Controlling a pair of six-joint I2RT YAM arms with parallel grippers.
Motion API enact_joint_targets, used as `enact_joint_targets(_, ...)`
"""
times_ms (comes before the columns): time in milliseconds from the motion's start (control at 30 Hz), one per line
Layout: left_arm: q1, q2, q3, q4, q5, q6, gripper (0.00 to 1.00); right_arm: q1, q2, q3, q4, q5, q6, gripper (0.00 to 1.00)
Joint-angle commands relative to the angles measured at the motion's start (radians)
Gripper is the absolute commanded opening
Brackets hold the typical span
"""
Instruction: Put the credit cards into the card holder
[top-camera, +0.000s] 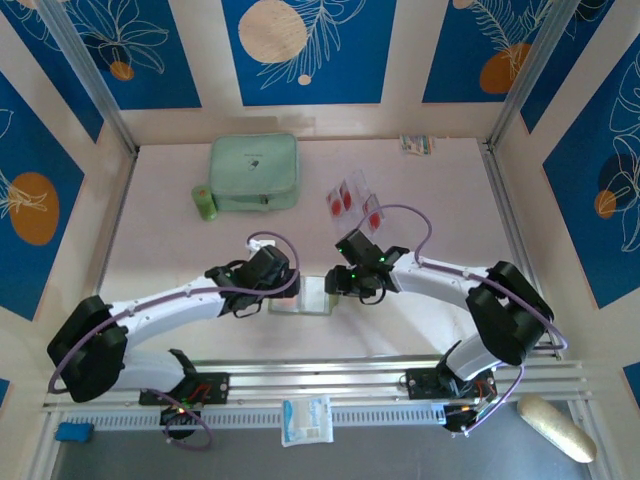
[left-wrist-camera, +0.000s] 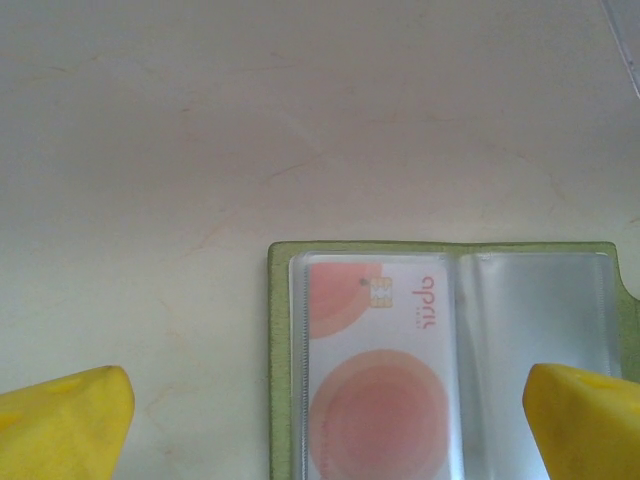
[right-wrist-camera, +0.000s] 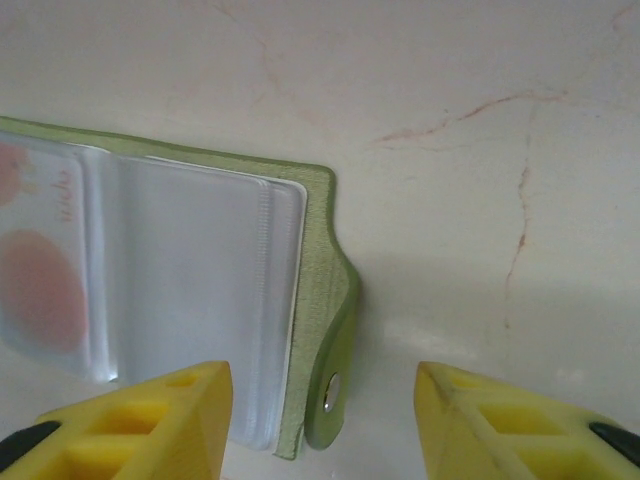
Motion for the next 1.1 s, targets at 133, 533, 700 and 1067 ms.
enact_joint_targets(133, 0.008, 0.027, 0.028, 0.010, 0.022, 0.015, 1.00, -0.016, 0.030, -0.009, 0.021, -0.006, -0.023, 0.35)
enact_joint_targets(533, 0.007, 0.032, 0.018, 0.019, 0.027, 0.010, 1.00, -0.079, -0.042, -0.070, -0.010, -0.012, -0.081, 0.01)
enact_joint_targets(700, 0.007, 0.030, 0.014, 0.020, 0.031, 0.009, 1.00, -0.114, -0.070, -0.088, -0.029, -0.022, -0.104, 0.12)
enact_joint_targets(1067, 0.008, 0.030, 0.010, 0.035, 0.034, 0.011, 1.00, -0.231, -0.210, 0.072, -0.193, -0.015, -0.206, 0.35)
